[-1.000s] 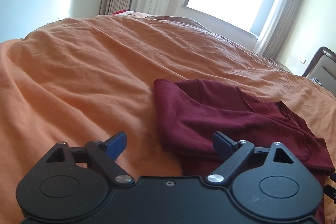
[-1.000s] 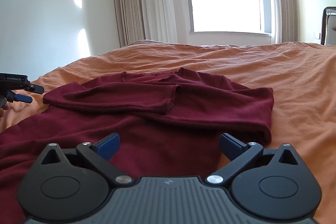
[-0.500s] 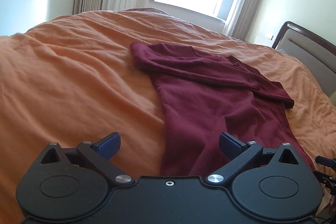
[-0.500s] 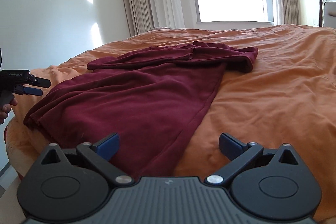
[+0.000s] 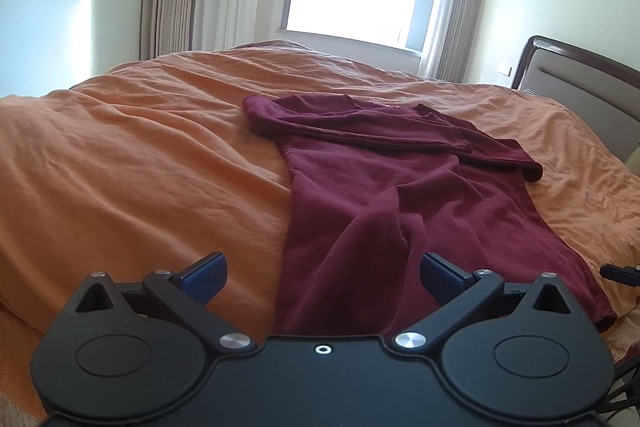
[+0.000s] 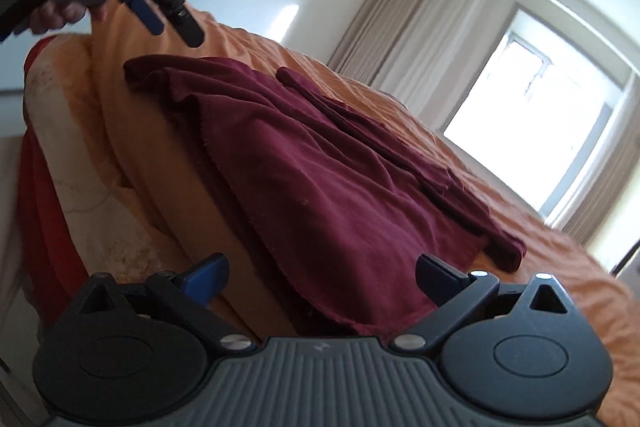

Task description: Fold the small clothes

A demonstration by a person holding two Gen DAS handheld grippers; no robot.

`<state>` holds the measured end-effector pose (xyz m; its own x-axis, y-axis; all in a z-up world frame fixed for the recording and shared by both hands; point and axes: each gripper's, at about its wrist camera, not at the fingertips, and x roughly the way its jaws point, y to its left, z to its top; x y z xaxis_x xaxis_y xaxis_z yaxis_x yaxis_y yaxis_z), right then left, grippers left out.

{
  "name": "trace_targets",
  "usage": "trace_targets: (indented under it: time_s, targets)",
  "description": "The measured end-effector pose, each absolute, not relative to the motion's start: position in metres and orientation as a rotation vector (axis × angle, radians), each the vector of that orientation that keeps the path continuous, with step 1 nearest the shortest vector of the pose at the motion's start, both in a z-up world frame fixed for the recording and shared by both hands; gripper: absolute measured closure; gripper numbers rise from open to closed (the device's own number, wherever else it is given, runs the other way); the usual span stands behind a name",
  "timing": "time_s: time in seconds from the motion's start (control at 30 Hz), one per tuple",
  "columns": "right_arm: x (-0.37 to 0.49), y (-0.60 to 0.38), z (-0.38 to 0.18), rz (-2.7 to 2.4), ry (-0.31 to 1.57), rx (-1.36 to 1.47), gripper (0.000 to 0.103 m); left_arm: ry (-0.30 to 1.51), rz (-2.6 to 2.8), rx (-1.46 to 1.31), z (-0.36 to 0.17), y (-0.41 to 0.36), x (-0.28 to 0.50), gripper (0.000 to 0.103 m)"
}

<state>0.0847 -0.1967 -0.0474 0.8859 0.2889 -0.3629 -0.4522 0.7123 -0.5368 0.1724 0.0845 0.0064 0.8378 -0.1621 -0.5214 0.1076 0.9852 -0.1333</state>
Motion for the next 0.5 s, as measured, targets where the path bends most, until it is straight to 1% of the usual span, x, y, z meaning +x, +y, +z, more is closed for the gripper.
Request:
trace_targets:
  time_s: [0.03,0.1,0.13,0.17,0.2,0.27,0.33,0.4,0.47,0.5]
  targets:
    - [0.081,-0.194,-0.047,0.416,0.241,-0.682,0.009,0.556,-0.145,-0.095,0.007,0.083,0.169,0.001]
    - [0.075,-0.192,-0.047,0.407,0.224,-0.706,0.013,0.550,-0.146,-0.093,0.008,0.082,0.163,0.001]
    - [0.071,-0.194,-0.046,0.399,0.222,-0.712,0.020,0.548,-0.148,-0.093,0.008,0.082,0.160,0.001]
    - [0.068,-0.197,-0.046,0.388,0.225,-0.710,0.030,0.545,-0.148,-0.092,0.008,0.082,0.157,0.001]
    - [0.066,-0.200,-0.046,0.376,0.232,-0.702,0.034,0.544,-0.146,-0.089,0.008,0.081,0.155,0.001]
    - [0.062,-0.207,-0.048,0.350,0.257,-0.679,0.052,0.543,-0.143,-0.076,0.007,0.080,0.152,0.001]
    - [0.065,-0.217,-0.051,0.341,0.291,-0.665,0.058,0.543,-0.143,-0.065,0.006,0.079,0.150,0.001]
    - [0.064,-0.220,-0.056,0.327,0.307,-0.682,0.069,0.549,-0.148,-0.063,0.005,0.078,0.149,0.001]
    - [0.062,-0.221,-0.058,0.313,0.306,-0.694,0.095,0.556,-0.155,-0.064,0.003,0.075,0.150,0.001]
    - [0.062,-0.222,-0.057,0.308,0.300,-0.688,0.098,0.557,-0.155,-0.063,0.003,0.074,0.150,0.001]
